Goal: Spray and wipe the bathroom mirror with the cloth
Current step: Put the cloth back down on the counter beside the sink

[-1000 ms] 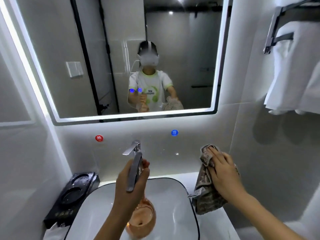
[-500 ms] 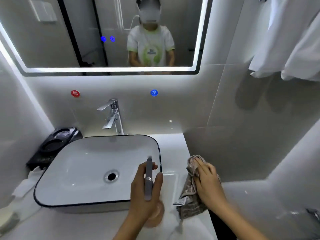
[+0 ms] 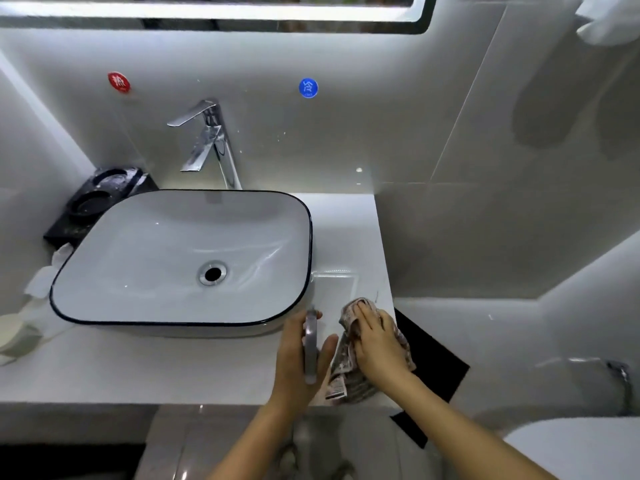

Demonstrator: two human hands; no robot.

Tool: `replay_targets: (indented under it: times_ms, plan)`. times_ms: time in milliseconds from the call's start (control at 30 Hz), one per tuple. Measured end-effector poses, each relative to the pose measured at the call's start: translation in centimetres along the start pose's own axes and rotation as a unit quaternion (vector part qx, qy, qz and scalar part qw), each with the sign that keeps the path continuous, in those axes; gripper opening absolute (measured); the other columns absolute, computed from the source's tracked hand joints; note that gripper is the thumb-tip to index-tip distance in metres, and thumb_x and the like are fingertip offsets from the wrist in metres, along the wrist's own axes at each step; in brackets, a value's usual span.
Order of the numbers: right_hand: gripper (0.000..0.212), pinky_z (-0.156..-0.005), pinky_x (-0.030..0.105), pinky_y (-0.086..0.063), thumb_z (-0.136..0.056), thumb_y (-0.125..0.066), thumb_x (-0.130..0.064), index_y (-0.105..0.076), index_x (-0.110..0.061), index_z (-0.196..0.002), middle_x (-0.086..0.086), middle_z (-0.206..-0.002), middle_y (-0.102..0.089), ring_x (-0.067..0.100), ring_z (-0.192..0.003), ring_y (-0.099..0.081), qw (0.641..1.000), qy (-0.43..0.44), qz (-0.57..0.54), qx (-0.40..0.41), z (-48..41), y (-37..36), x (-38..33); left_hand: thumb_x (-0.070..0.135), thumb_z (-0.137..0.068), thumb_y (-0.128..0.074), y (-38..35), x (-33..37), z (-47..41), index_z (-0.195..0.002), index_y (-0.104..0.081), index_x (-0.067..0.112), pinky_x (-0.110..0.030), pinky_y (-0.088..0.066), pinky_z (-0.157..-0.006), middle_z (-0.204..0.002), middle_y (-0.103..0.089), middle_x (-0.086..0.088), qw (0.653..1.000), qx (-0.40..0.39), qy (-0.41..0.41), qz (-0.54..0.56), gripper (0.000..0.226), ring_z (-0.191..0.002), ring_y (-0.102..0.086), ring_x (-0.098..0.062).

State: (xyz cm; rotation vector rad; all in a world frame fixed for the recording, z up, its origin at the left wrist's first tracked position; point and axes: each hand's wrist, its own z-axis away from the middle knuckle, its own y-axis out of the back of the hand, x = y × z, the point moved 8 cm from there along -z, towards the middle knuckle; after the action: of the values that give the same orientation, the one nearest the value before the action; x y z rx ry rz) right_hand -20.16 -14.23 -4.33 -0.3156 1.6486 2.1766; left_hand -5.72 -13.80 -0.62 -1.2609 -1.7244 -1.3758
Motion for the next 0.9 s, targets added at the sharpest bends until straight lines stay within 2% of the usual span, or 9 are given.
replay_targets:
  times_ms: [100, 200, 300, 400, 500, 600, 667, 767, 900]
  plan:
    - [0.062, -0.115, 0.037, -0.008, -0.095, -0.036, -0.025, -0.003, -0.014, -0.146, -0.003, -0.156, 0.002, 0.027, -0.141, 0.004, 1.0, -0.007, -0.007, -0.029, -2.7, -2.3, 0.5, 0.054, -0.081, -0.054, -0.2, -2.6, 0.3, -0.113, -0.046, 0.023, -0.018, -0.045, -0.058, -0.089, -0.056, -0.005, 0.999, 0.018, 0.044, 0.019, 0.046, -0.058, -0.05, -0.004]
    - [0.076, -0.116, 0.042, 0.001, -0.092, -0.041, -0.045, 0.006, -0.021, -0.146, -0.007, -0.154, 0.011, 0.024, -0.141, 0.014, 0.996, -0.019, -0.051, -0.069, -4.5, -4.2, 1.4, 0.055, -0.079, -0.057, -0.3, -5.0, 0.2, -0.114, -0.042, 0.033, -0.029, -0.049, -0.056, -0.082, -0.057, -0.015, 0.995, 0.034, 0.085, 0.029, 0.043, -0.058, -0.055, -0.019]
    - [0.067, -0.116, 0.042, -0.001, -0.093, -0.043, -0.039, -0.004, -0.025, -0.146, -0.01, -0.154, 0.003, 0.021, -0.142, 0.01, 0.995, -0.021, -0.099, -0.019, -4.6, -3.9, 2.6, 0.049, -0.081, -0.059, -0.7, -6.2, -0.1, -0.113, -0.041, 0.038, -0.047, -0.048, -0.051, -0.07, -0.05, -0.014, 0.995, 0.016, 0.092, 0.039, 0.039, -0.049, -0.049, -0.024]
    - [0.046, -0.116, 0.036, -0.016, -0.093, -0.046, -0.016, -0.037, -0.015, -0.138, 0.003, -0.148, -0.03, 0.023, -0.138, -0.017, 0.992, -0.022, -0.097, 0.079, -3.7, -2.4, 3.9, 0.051, -0.083, -0.055, -1.1, -6.0, -0.5, -0.116, -0.041, 0.035, -0.033, -0.048, -0.059, -0.073, -0.049, -0.005, 0.997, -0.006, 0.066, 0.034, 0.039, -0.058, -0.047, -0.017]
    - [0.037, -0.108, 0.047, -0.029, -0.089, -0.052, -0.012, -0.055, -0.017, -0.125, 0.002, -0.139, -0.045, 0.029, -0.128, -0.031, 0.994, -0.041, -0.063, 0.078, -3.2, -3.2, 5.2, 0.052, -0.084, -0.053, -1.4, -5.7, -0.8, -0.117, -0.04, 0.036, -0.024, -0.043, -0.058, -0.074, -0.051, -0.002, 0.998, -0.005, 0.052, 0.037, 0.039, -0.058, -0.049, -0.014]
    - [0.042, -0.11, 0.052, -0.021, -0.093, -0.044, -0.028, -0.039, -0.037, -0.134, -0.014, -0.149, -0.024, 0.034, -0.132, -0.014, 0.992, -0.114, -0.045, -0.011, -2.9, -5.3, 6.5, 0.052, -0.083, -0.053, -1.7, -5.5, -1.1, -0.117, -0.041, 0.031, -0.015, -0.041, -0.052, -0.07, -0.05, 0.002, 0.998, -0.001, 0.046, 0.047, 0.042, -0.052, -0.048, 0.002]
    - [0.045, -0.105, 0.052, -0.03, -0.094, -0.038, -0.034, -0.027, -0.043, -0.137, -0.017, -0.152, -0.013, 0.036, -0.131, -0.013, 0.99, -0.13, -0.035, -0.042, -2.8, -6.1, 7.1, 0.053, -0.082, -0.054, -1.9, -5.6, -1.5, -0.119, -0.04, 0.03, -0.013, -0.041, -0.053, -0.075, -0.053, -0.002, 0.997, -0.003, 0.048, 0.053, 0.045, -0.053, -0.051, -0.001]
    - [0.05, -0.093, 0.042, -0.043, -0.094, -0.031, -0.043, -0.016, -0.04, -0.142, -0.015, -0.154, -0.01, 0.031, -0.123, -0.025, 0.99, -0.137, 0.026, -0.029, -2.5, -5.8, 7.5, 0.059, -0.078, -0.054, -1.8, -5.6, -1.8, -0.12, -0.036, 0.029, -0.011, -0.038, -0.048, -0.072, -0.051, -0.001, 0.997, -0.003, 0.052, 0.05, 0.054, -0.047, -0.05, -0.002]
    - [0.059, -0.09, 0.036, -0.043, -0.095, -0.026, -0.044, -0.002, -0.025, -0.146, -0.008, -0.155, -0.005, 0.029, -0.123, -0.027, 0.981, -0.184, 0.046, -0.04, -1.0, -6.7, 7.6, 0.061, -0.077, -0.052, -1.7, -5.2, -1.5, -0.124, -0.035, 0.026, -0.006, -0.036, -0.049, -0.067, -0.049, 0.005, 0.998, -0.018, 0.048, 0.04, 0.061, -0.048, -0.052, 0.002]
